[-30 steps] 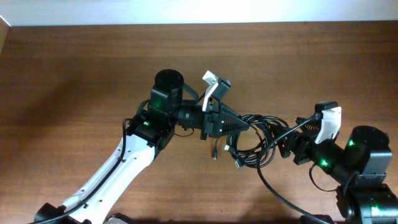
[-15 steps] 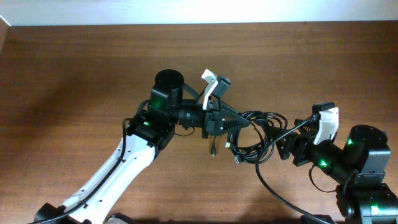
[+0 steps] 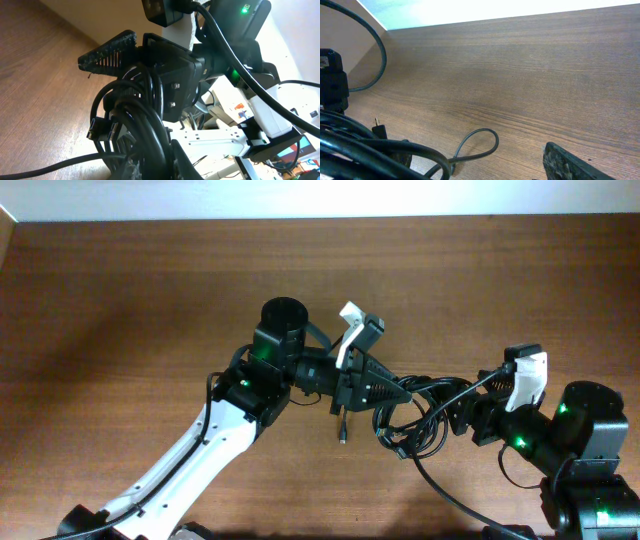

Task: Untangle cables

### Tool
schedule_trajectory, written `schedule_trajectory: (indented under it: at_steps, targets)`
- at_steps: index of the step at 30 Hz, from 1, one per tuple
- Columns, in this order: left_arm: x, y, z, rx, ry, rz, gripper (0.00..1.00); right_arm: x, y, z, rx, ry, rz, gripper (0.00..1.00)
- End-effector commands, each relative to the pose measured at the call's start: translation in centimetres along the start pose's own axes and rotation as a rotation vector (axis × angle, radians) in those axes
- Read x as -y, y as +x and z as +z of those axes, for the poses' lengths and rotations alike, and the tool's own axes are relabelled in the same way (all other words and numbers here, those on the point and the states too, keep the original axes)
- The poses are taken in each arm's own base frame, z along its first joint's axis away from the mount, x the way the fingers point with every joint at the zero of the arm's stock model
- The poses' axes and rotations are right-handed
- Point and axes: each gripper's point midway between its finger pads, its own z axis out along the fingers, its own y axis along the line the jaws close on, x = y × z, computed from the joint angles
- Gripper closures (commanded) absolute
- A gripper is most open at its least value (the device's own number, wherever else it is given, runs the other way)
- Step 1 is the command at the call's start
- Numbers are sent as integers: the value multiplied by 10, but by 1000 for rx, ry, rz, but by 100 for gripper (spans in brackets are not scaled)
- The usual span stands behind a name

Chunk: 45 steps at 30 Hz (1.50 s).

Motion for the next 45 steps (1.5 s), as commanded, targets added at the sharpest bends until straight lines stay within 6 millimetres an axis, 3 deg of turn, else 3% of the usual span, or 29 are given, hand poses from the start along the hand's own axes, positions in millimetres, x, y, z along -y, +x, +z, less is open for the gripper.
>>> schedule_trajectory:
  at_steps: [1,4,11,16,23,29,35,39,42,45]
  targets:
    - [27,11,5,-70,131,38,100,16,-7,-1,20,98,-8,18]
    - [35,16,11,-94,164,40,100,35,-2,9,-22,169,14,18]
    - [40,20,10,-112,191,33,100,54,9,25,-92,228,44,21]
    - [32,15,6,-88,156,32,100,54,16,23,-121,232,56,22]
    - [13,2,-15,-30,86,17,100,52,19,19,-124,233,57,24]
    - [-10,-3,-36,19,-6,-74,100,41,13,-1,-65,226,13,24]
    - [-16,-6,-37,37,-41,-75,100,27,15,-13,-42,184,7,25]
    - [-34,-7,-39,69,-137,-121,100,14,15,-25,-9,140,-9,25]
    - [-48,-3,-41,81,-207,-176,100,-9,16,-27,-8,18,-15,24]
    - [-51,-3,-42,85,-226,-183,100,-44,27,-30,-59,-190,4,25]
